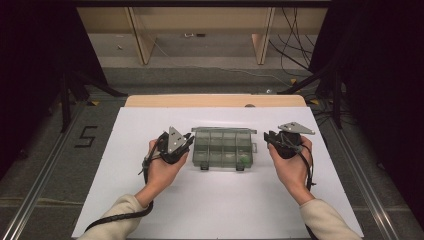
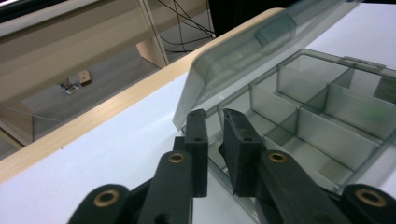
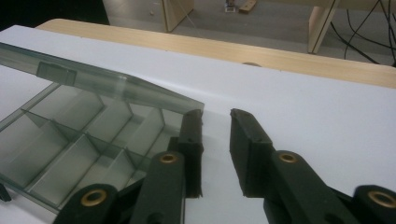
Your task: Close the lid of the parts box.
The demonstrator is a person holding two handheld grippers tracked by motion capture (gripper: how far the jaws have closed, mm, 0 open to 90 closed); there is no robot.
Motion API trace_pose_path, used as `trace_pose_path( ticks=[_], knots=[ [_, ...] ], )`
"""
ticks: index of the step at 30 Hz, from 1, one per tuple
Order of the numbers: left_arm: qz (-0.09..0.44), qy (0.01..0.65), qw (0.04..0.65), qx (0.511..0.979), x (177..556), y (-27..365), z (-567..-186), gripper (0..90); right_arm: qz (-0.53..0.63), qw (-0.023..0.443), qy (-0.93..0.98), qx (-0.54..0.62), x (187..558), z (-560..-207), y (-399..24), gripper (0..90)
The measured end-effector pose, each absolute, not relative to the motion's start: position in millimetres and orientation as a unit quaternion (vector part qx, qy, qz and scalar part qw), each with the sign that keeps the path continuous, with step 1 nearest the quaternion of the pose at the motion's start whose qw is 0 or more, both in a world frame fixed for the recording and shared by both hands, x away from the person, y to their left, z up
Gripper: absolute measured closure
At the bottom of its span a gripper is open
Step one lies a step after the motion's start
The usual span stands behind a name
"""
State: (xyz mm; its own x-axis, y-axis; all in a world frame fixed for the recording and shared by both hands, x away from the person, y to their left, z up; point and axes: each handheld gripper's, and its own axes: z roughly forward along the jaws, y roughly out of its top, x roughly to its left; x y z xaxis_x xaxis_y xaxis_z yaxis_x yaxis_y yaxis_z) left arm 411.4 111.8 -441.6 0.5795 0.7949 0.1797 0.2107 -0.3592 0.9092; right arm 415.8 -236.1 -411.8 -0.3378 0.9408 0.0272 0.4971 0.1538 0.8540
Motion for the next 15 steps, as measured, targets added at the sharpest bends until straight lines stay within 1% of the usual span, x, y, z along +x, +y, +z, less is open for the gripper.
trace_pose_path(
  ticks=[1, 2, 5, 6, 11, 14, 15],
  knots=[
    [0.314, 0.335, 0.460, 0.760, 411, 113, -441, 77.1, 0.409, 0.268, 0.709, 0.508, 416, -412, -236, 72.8],
    [0.304, 0.335, 0.461, 0.764, 411, 115, -440, 73.6, 0.411, 0.267, 0.708, 0.508, 416, -412, -237, 71.5],
    [0.290, 0.341, 0.463, 0.765, 412, 120, -438, 58.9, 0.409, 0.275, 0.706, 0.508, 418, -411, -239, 67.7],
    [0.288, 0.333, 0.466, 0.768, 415, 123, -436, 53.6, 0.419, 0.273, 0.702, 0.507, 419, -410, -239, 66.2],
    [0.277, 0.359, 0.465, 0.760, 419, 133, -432, 35.5, 0.426, 0.266, 0.698, 0.511, 425, -402, -242, 58.7],
    [0.282, 0.366, 0.459, 0.759, 424, 138, -429, 29.8, 0.432, 0.261, 0.695, 0.512, 429, -398, -242, 54.0],
    [0.279, 0.372, 0.459, 0.757, 425, 139, -428, 28.1, 0.433, 0.257, 0.696, 0.512, 430, -397, -242, 53.9]
  ],
)
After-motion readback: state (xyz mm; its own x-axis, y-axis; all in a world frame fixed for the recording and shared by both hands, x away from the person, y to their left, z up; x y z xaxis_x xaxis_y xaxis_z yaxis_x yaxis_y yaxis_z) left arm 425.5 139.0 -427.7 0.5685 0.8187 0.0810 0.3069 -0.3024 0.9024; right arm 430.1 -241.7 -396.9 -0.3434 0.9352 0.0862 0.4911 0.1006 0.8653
